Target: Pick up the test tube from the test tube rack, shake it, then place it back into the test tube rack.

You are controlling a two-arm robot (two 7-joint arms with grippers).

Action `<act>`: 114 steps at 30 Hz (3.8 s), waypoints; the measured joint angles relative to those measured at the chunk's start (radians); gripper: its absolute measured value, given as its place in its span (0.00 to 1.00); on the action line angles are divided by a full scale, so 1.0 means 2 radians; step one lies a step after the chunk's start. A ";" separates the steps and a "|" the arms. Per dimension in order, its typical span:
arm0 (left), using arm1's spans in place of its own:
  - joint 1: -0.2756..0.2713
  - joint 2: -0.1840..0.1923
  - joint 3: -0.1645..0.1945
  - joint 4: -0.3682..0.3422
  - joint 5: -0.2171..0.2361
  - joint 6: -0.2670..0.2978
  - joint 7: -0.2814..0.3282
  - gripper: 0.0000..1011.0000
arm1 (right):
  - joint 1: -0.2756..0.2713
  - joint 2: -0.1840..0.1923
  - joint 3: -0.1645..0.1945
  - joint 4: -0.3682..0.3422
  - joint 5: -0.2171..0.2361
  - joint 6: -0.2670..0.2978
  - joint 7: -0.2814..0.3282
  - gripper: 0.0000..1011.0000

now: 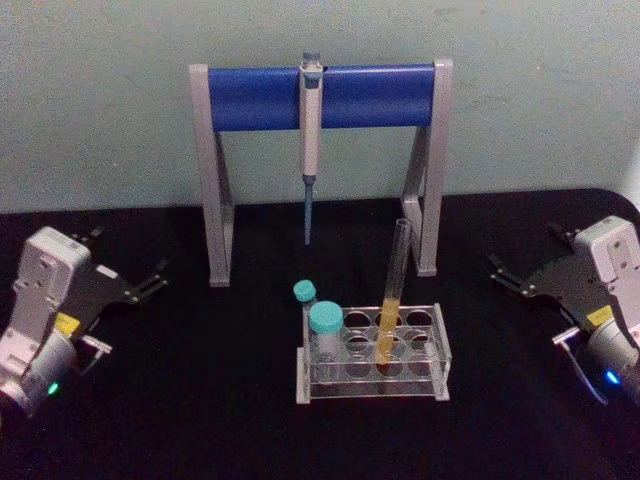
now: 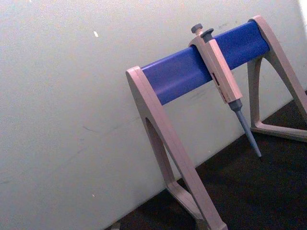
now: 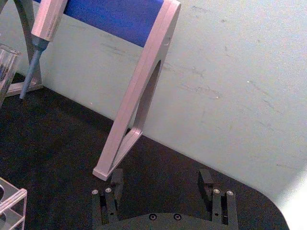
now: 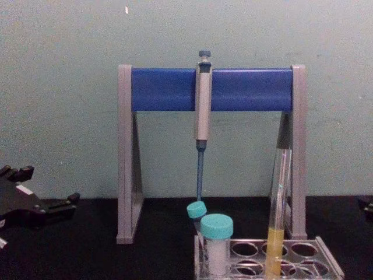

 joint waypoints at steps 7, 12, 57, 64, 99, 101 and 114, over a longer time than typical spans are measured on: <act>0.000 0.000 0.000 0.000 0.000 0.000 0.000 1.00 | 0.000 0.000 0.000 0.000 0.000 0.000 0.000 0.99; 0.000 0.000 0.000 0.000 0.000 0.000 0.000 1.00 | 0.000 0.000 0.000 0.000 0.000 0.000 0.000 0.99; 0.000 0.000 0.000 0.000 0.000 0.000 0.000 1.00 | 0.000 0.000 0.000 0.000 0.000 0.000 0.000 0.99; 0.000 0.000 0.000 0.000 0.000 0.000 0.000 1.00 | 0.000 0.000 0.000 0.000 0.000 0.000 0.000 0.99; 0.000 0.000 0.000 0.000 0.000 0.000 0.000 1.00 | -0.061 -0.007 0.044 -0.094 0.105 0.059 0.112 0.99; 0.000 0.000 0.000 0.000 0.000 0.000 0.000 1.00 | -0.064 -0.009 0.045 -0.102 0.117 0.070 0.127 0.99; 0.000 0.000 0.000 0.000 0.000 0.000 0.000 1.00 | -0.053 -0.033 0.036 -0.104 0.148 0.114 0.187 0.99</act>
